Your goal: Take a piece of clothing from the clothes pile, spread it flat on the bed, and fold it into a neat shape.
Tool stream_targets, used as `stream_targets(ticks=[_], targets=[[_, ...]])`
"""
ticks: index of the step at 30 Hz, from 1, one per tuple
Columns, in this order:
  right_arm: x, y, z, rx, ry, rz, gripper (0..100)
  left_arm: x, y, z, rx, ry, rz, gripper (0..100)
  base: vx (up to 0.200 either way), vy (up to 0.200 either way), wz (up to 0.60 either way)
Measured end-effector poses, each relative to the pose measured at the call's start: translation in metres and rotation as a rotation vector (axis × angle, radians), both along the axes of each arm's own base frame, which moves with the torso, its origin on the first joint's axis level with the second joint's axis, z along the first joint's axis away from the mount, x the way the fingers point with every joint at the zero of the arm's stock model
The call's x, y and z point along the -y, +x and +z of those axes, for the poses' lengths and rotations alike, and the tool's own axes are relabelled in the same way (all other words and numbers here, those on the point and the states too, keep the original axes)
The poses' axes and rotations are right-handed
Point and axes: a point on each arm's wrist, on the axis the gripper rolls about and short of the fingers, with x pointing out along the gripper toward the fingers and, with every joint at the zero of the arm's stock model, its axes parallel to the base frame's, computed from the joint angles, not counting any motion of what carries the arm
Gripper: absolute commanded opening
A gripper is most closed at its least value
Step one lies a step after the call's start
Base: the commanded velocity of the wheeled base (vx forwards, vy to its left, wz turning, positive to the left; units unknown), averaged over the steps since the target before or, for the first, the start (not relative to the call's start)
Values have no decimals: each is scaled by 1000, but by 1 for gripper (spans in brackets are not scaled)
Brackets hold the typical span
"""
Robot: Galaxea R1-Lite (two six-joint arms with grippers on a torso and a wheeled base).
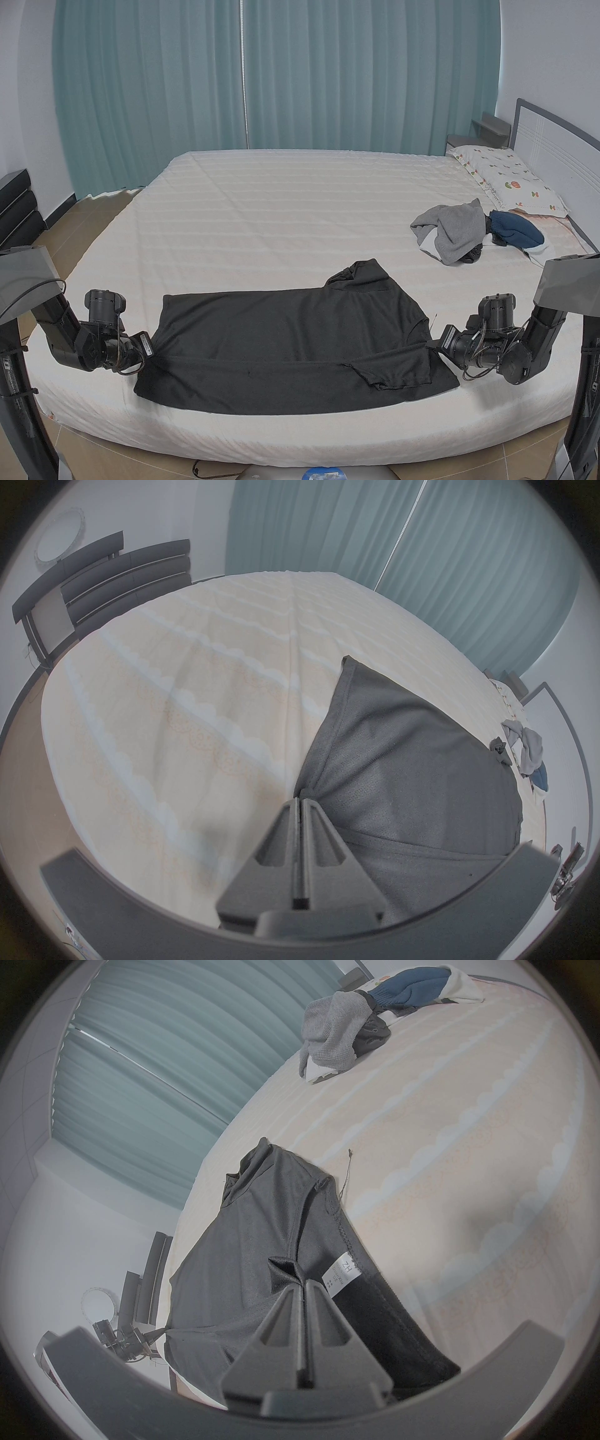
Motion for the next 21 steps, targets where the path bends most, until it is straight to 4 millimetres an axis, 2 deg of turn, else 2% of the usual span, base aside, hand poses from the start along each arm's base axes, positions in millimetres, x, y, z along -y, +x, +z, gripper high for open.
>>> stream_targets(ticks=[1, 3, 4, 12, 21], targets=[[0, 0, 0, -1, 0, 1, 100, 0, 0, 0, 0, -4, -3, 0, 0, 0, 0], [-1, 0, -1, -2, -1, 2, 100, 1, 0, 0, -1, -6, -7, 0, 0, 0, 0], [-1, 0, -1, -3, -1, 4, 100, 2, 0, 0, -3, -7, -8, 100, 0, 0, 0], [-2, -2, 2, 2, -2, 3, 100, 3, 1, 2, 7, -7, -8, 100, 0, 0, 0], [-1, -4, 15, 6, 61, -37, 100, 4, 0, 18, 55, -13, -3, 100, 0, 0, 0]])
